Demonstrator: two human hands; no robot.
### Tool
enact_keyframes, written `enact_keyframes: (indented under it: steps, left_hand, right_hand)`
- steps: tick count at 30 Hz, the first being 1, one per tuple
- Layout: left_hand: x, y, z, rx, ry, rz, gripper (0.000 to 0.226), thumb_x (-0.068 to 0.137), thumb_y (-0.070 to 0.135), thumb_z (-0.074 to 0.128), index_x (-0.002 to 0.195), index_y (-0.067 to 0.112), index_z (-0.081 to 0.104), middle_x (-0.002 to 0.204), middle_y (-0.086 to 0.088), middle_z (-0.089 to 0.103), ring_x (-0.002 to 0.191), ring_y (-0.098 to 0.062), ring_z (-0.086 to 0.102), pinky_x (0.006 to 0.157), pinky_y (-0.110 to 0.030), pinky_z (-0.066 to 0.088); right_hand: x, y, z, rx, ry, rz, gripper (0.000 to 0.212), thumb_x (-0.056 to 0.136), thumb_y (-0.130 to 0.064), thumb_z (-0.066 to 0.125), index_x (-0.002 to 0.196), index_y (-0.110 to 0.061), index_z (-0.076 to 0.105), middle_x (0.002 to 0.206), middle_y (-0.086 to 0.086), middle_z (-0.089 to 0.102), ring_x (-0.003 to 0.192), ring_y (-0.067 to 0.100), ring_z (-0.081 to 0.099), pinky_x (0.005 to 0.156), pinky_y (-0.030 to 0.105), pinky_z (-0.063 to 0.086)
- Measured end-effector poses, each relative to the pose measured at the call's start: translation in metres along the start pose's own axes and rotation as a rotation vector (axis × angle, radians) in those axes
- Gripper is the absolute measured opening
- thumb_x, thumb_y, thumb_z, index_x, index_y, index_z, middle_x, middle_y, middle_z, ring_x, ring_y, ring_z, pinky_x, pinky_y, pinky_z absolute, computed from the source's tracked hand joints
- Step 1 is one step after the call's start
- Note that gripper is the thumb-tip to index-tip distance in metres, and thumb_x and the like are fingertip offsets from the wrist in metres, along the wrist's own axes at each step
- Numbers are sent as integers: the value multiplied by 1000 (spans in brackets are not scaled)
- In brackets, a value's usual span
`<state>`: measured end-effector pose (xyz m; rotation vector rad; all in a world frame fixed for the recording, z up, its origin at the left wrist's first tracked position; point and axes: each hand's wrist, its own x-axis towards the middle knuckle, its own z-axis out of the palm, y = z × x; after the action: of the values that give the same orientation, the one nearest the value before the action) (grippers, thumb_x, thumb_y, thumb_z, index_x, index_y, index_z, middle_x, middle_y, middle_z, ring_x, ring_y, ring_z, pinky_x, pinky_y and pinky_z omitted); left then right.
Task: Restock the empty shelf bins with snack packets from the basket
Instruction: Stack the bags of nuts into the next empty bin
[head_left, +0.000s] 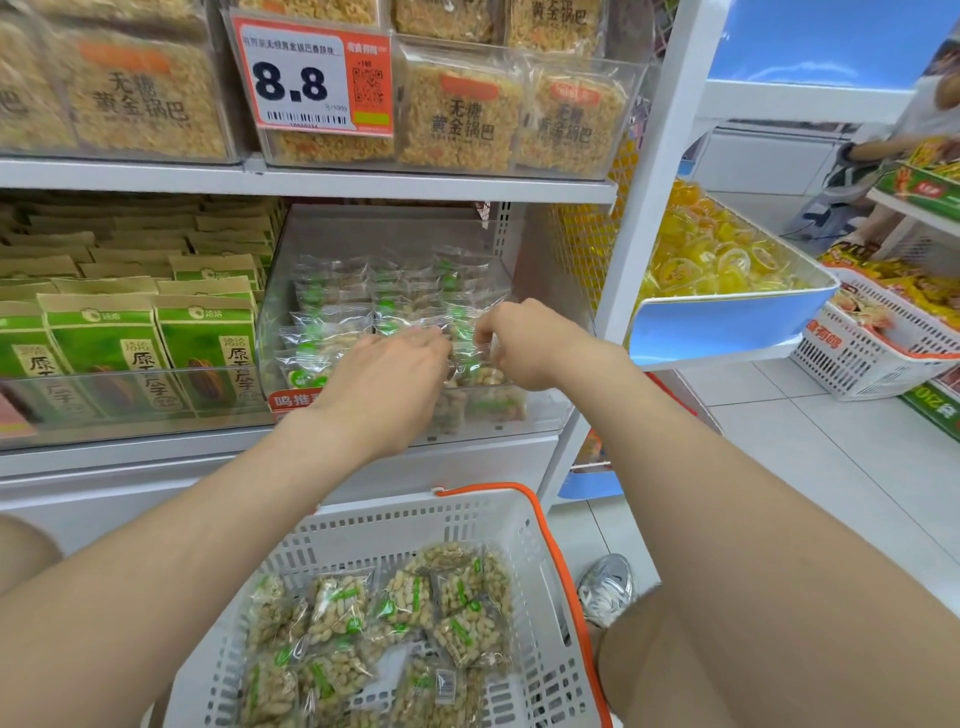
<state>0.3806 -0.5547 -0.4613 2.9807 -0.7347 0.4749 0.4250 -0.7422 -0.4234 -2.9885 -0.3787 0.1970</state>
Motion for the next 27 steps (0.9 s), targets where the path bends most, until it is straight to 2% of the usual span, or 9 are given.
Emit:
enact_keyframes:
  steps: [6, 10, 13, 16, 19, 21, 23, 24, 27]
  left_hand:
    - [0, 8, -6, 41, -39, -21, 19, 110, 27, 40, 121, 18, 52, 125, -1, 62, 110, -27, 62, 77, -38, 31]
    - [0, 7, -1, 36, -37, -32, 47, 107, 47, 34, 138, 14, 51, 143, -4, 55, 131, -26, 53, 100, -45, 43]
    - [-3, 10, -2, 93, -166, -60, 78, 102, 68, 26, 153, 11, 37, 161, -9, 39, 147, -29, 38, 115, -49, 37]
    - [-3, 7, -4, 124, -279, -43, 92, 99, 74, 27, 164, 10, 17, 174, -11, 13, 159, -29, 17, 125, -50, 25]
    - [-4, 5, -3, 205, -262, -58, 100, 97, 79, 25, 166, 9, 7, 175, -12, 7, 161, -34, 5, 127, -55, 14]
    - [-3, 6, 1, 262, -262, -93, 106, 93, 83, 23, 166, 9, 2, 175, -14, 5, 160, -39, 4, 127, -58, 12]
    - [0, 3, 4, 251, -257, -133, 109, 89, 88, 21, 166, 12, 2, 175, -13, 8, 160, -42, 6, 126, -61, 11]
    - [2, -1, 5, 235, -248, -146, 109, 87, 90, 20, 166, 16, 4, 174, -13, 11, 159, -42, 8, 125, -62, 11]
    - [7, -13, 11, 188, -248, -131, 113, 82, 95, 14, 167, 22, 4, 174, -11, 13, 159, -43, 8, 125, -62, 14]
  right_hand:
    - [3, -3, 4, 10, 127, 88, 33, 95, -10, 66, 126, -21, 69, 129, 12, 55, 111, 37, 60, 89, 44, 55]
    - [1, -5, 8, 50, 169, 220, 46, 96, -14, 69, 137, -11, 47, 131, 17, 45, 106, 42, 58, 80, 44, 48]
    - [3, -1, 11, 170, 97, 263, 44, 98, -17, 67, 136, -6, 48, 130, 18, 55, 97, 33, 57, 74, 38, 49]
    - [3, 11, 4, 344, 56, 273, 53, 91, -22, 77, 136, -6, 54, 123, 13, 62, 92, 27, 65, 63, 31, 58]
    - [1, 19, -6, 576, -1, 316, 65, 90, -18, 71, 146, -2, 42, 138, 16, 54, 110, 33, 63, 85, 45, 61]
    - [5, 12, -6, 612, 113, 294, 57, 94, -22, 59, 144, 3, 45, 145, 18, 52, 117, 31, 60, 89, 47, 56]
    - [11, 3, 1, 446, 256, 251, 57, 96, -38, 50, 141, -2, 47, 147, 20, 49, 122, 33, 54, 93, 46, 49]
    - [15, 0, 8, 279, 283, 212, 63, 98, -45, 44, 147, -5, 43, 155, 21, 41, 137, 38, 44, 105, 51, 43]
    - [33, -2, 32, 0, 175, 134, 75, 105, -62, 21, 164, -16, 21, 173, 13, 10, 160, 33, 8, 126, 61, 14]
